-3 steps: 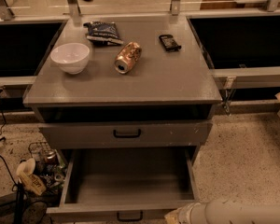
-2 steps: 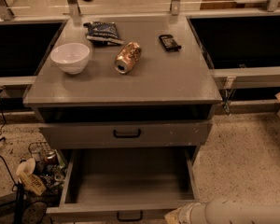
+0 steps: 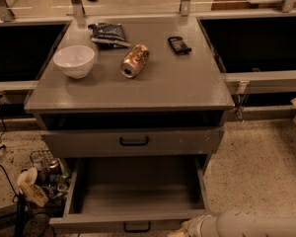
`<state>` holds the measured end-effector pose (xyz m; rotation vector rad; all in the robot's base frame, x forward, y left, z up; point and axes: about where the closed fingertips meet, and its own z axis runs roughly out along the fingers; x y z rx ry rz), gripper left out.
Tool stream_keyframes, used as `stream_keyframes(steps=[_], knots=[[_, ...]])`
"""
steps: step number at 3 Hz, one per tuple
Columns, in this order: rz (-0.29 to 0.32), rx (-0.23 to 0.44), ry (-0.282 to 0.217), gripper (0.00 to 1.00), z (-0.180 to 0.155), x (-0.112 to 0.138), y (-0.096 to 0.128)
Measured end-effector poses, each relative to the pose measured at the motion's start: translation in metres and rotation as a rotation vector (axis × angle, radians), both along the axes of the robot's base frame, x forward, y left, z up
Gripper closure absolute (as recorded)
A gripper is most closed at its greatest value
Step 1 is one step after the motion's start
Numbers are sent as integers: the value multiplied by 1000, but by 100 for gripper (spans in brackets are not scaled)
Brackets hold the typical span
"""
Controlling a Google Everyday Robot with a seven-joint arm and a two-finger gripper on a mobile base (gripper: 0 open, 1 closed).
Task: Close middle drawer
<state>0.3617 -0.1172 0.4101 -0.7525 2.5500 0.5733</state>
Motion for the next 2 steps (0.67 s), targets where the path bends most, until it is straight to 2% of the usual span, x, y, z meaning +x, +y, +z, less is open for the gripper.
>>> stream_keyframes(steps=[1, 2], knots=[[0, 0, 0, 0, 0, 0, 0], [0, 0, 0, 0, 0, 0, 0]])
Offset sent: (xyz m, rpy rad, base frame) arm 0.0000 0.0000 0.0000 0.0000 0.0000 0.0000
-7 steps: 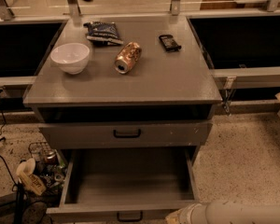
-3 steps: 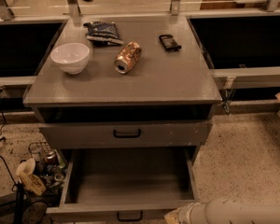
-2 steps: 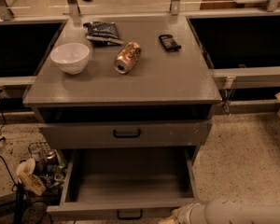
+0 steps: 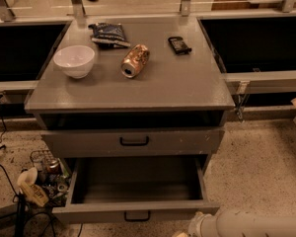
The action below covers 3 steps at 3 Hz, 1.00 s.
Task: Close middle drawer
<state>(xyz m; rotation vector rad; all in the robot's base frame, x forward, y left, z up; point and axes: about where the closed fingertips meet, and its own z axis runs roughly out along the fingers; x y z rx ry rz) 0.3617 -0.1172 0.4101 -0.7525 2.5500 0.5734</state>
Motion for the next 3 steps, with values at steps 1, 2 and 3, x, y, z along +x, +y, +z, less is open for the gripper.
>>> stream_keyframes(steps=[1, 2, 3], knots=[[0, 0, 0, 15, 0, 0, 0], [0, 0, 0, 46, 0, 0, 0], [0, 0, 0, 70, 0, 0, 0]])
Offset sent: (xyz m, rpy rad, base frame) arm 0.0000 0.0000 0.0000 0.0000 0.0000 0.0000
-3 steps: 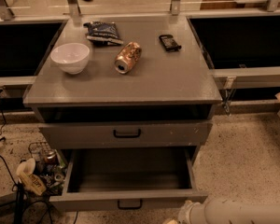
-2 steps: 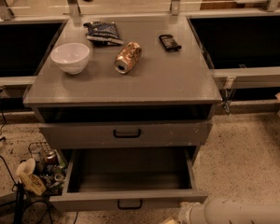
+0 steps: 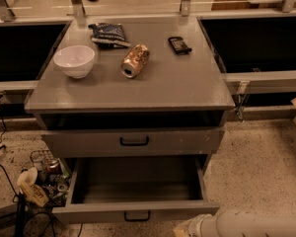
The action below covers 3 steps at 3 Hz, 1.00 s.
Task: Close middle drawer
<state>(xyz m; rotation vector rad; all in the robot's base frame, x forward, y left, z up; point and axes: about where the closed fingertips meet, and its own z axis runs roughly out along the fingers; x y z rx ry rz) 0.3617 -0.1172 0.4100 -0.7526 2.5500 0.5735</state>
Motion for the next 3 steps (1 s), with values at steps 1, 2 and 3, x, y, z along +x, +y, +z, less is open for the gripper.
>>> stream_keyframes(steps=[1, 2, 3], knots=[[0, 0, 0, 93, 0, 0, 0], [-3, 36, -51, 100, 1, 13, 11], [8, 89, -147, 100, 9, 37, 37]])
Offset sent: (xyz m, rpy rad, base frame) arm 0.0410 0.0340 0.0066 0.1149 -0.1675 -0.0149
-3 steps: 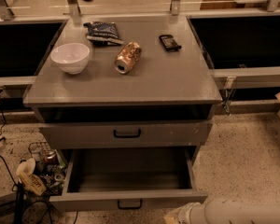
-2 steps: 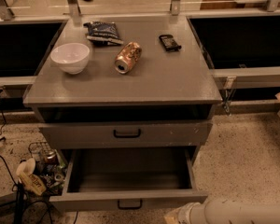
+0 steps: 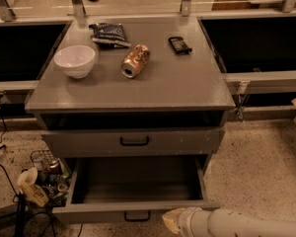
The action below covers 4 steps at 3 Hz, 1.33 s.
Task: Close middle drawer
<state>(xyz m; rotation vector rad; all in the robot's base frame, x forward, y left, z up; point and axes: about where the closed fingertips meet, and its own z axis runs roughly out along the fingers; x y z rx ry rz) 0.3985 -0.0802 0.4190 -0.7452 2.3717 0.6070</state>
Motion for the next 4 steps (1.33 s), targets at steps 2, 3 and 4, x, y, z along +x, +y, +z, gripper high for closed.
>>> stream_keyframes(steps=[2, 3, 4], knots=[[6, 23, -39, 82, 4, 9, 11], [6, 23, -39, 59, 4, 9, 11], [6, 23, -39, 36, 4, 9, 11]])
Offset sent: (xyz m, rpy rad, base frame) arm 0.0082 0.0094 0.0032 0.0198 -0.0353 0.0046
